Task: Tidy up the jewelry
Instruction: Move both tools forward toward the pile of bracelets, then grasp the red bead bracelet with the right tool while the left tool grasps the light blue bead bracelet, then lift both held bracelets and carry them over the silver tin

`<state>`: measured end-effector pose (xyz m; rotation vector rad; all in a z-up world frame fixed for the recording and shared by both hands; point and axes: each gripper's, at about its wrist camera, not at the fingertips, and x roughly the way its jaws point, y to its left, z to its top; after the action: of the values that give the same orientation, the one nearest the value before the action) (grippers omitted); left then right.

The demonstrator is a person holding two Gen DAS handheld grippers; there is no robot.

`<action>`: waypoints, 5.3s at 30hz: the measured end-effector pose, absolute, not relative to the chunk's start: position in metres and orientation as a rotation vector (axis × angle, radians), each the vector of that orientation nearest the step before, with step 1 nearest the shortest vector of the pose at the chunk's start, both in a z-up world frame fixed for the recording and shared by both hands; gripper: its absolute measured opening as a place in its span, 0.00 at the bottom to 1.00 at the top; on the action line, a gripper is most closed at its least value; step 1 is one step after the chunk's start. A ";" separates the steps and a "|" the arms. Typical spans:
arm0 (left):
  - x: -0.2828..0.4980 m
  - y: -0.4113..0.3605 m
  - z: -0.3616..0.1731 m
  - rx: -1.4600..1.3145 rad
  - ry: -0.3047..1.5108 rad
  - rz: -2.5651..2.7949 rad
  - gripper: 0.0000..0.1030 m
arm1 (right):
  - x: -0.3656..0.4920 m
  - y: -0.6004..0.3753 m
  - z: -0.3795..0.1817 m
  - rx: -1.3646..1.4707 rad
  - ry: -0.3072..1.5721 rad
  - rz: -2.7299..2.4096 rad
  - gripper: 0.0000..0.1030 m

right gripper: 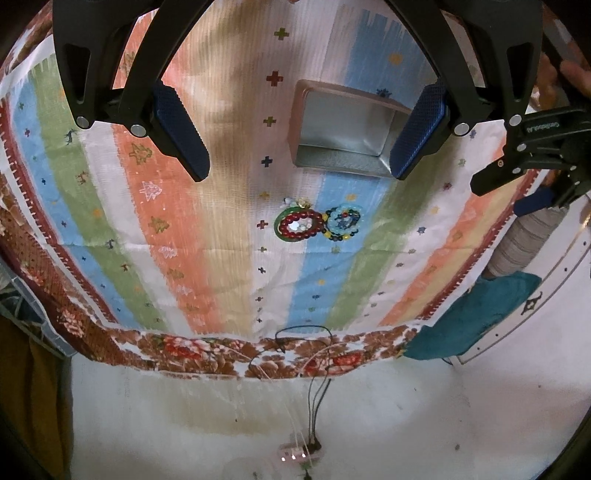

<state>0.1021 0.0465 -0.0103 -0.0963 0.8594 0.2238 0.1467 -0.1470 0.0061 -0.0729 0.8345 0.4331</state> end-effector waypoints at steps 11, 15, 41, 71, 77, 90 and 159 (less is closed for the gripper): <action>0.136 0.059 -0.016 -0.124 0.893 0.233 0.95 | 0.180 -0.137 -0.005 -0.070 0.909 0.406 0.96; 0.147 0.063 -0.020 -0.124 0.906 0.236 0.95 | 0.191 -0.132 -0.011 -0.078 0.935 0.399 0.96; 0.216 0.095 -0.076 -0.206 1.026 0.221 0.95 | 0.249 -0.107 -0.049 -0.071 1.068 0.335 0.96; 0.279 0.105 -0.133 -0.239 1.099 0.123 0.92 | 0.309 -0.080 -0.103 -0.043 1.191 0.295 0.85; 0.288 0.099 -0.144 -0.196 1.122 0.105 0.88 | 0.320 -0.078 -0.118 -0.025 1.230 0.285 0.71; 0.301 0.102 -0.161 -0.190 1.159 0.097 0.70 | 0.335 -0.063 -0.136 -0.032 1.274 0.305 0.42; 0.262 0.081 -0.084 -0.196 1.042 0.012 0.11 | 0.289 -0.075 -0.078 -0.184 1.084 0.325 0.14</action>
<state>0.2624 0.0814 -0.0836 -0.1965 1.0422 0.0120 0.2887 -0.0753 -0.0781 -0.1845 1.0840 0.3250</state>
